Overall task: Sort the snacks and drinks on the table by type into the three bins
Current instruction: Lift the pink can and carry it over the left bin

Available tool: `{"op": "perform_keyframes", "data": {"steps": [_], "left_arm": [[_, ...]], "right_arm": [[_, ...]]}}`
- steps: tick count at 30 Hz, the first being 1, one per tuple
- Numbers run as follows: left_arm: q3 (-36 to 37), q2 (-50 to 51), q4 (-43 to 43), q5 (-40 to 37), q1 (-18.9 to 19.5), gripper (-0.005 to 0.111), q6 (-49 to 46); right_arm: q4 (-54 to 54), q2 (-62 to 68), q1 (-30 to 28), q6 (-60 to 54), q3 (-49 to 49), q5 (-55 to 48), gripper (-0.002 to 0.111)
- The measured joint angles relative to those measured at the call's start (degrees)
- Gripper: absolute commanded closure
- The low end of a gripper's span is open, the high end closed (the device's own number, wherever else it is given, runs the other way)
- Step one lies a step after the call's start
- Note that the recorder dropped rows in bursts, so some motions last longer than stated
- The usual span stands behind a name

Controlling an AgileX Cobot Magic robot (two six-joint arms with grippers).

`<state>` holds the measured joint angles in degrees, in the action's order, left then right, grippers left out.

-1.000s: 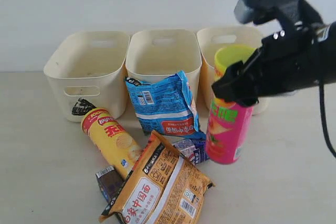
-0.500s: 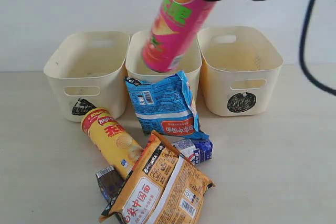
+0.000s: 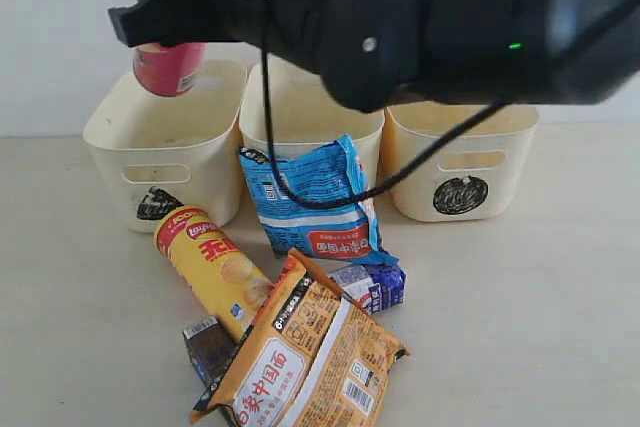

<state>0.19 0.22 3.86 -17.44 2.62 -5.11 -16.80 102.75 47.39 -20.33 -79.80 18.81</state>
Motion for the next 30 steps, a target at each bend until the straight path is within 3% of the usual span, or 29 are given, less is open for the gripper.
{"op": "perform_keyframes", "data": {"steps": [7,12,15,18,19,22,30], "left_arm": [[0.0,0.0,0.0,0.0,0.0,0.103,0.0],[0.0,0.0,0.0,0.0,0.0,0.103,0.0],[0.0,0.0,0.0,0.0,0.0,0.103,0.0],[0.0,0.0,0.0,0.0,0.0,0.103,0.0],[0.0,0.0,0.0,0.0,0.07,0.103,0.0],[0.0,0.0,0.0,0.0,0.07,0.103,0.0],[0.0,0.0,0.0,0.0,0.07,0.103,0.0]], "right_arm": [[0.09,14.37,0.0,-3.41,-12.82,-0.88,0.108],[0.09,20.15,-0.77,-3.86,-16.67,-1.96,0.108],[-0.42,22.15,-1.72,-3.96,-17.03,-2.1,0.093],[-2.02,23.27,-2.5,-4.07,-17.06,-2.25,0.061],[-2.25,23.52,-2.78,-4.07,-17.06,-2.54,0.045],[-2.93,23.88,-3.16,-4.26,-17.06,-2.78,0.02],[-2.97,21.36,-3.29,-5.24,-17.19,-2.78,0.019]]}}
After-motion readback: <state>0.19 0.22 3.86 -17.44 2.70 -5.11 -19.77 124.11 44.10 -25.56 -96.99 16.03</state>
